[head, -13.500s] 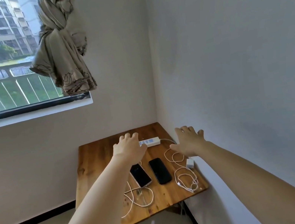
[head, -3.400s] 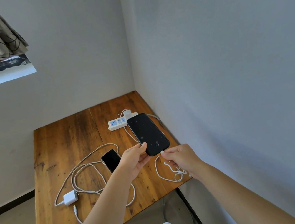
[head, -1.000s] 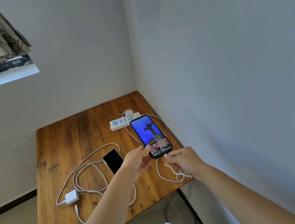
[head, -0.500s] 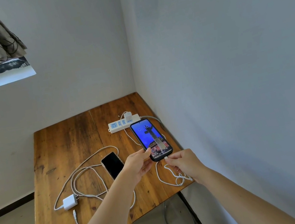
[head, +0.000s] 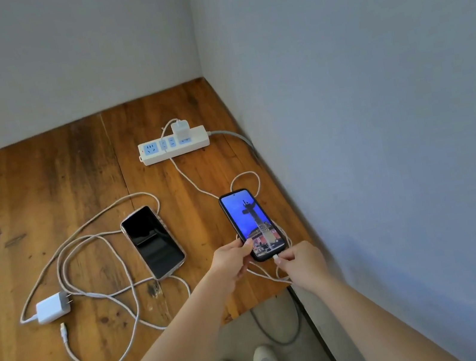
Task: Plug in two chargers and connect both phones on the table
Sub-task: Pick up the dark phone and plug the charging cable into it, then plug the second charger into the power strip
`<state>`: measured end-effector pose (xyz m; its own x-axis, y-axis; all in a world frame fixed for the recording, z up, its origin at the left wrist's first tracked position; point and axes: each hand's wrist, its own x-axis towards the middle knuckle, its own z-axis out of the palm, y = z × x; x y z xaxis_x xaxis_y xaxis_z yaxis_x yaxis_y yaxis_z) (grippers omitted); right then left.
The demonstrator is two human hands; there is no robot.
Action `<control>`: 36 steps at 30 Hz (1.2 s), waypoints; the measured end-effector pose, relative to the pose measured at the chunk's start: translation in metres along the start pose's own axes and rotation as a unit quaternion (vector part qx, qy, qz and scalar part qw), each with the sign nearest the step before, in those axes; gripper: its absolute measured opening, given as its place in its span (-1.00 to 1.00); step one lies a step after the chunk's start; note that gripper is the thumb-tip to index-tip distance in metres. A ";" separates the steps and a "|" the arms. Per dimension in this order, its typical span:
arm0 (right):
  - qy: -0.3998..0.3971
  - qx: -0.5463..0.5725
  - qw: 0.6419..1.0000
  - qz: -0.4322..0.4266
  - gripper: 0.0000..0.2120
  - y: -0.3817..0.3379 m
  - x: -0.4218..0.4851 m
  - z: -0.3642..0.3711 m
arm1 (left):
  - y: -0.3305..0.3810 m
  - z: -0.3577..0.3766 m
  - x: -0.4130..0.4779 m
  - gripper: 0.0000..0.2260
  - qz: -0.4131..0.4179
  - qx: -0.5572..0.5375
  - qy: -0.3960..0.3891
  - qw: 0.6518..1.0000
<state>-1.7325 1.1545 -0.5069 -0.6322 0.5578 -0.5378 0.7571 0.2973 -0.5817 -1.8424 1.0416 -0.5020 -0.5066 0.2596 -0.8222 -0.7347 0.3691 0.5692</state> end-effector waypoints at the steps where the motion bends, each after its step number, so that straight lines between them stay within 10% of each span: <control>1: 0.003 -0.005 1.000 0.002 -0.79 0.005 0.005 0.004 | -0.004 0.001 0.007 -0.97 -0.005 -0.003 0.000 1.000; 19: 0.037 -0.171 0.984 -0.044 -0.84 -0.018 0.010 0.022 | -0.017 -0.025 0.006 -0.68 0.059 0.089 0.104 0.989; 25: -0.050 -0.177 0.972 -0.147 -0.89 -0.100 -0.005 0.064 | -0.021 -0.113 -0.032 -0.71 0.132 0.126 0.252 0.950; 36: -0.165 -0.213 0.936 -0.227 -0.76 -0.224 -0.051 0.226 | -0.086 -0.308 -0.041 -0.46 0.030 0.210 0.394 0.894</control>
<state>-1.9074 0.8842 -0.4870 -0.8680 0.0501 -0.4940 0.3507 0.7663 -0.5384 -1.8973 0.7241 -0.5188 -0.8220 -0.3573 -0.4436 -0.5445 0.7213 0.4281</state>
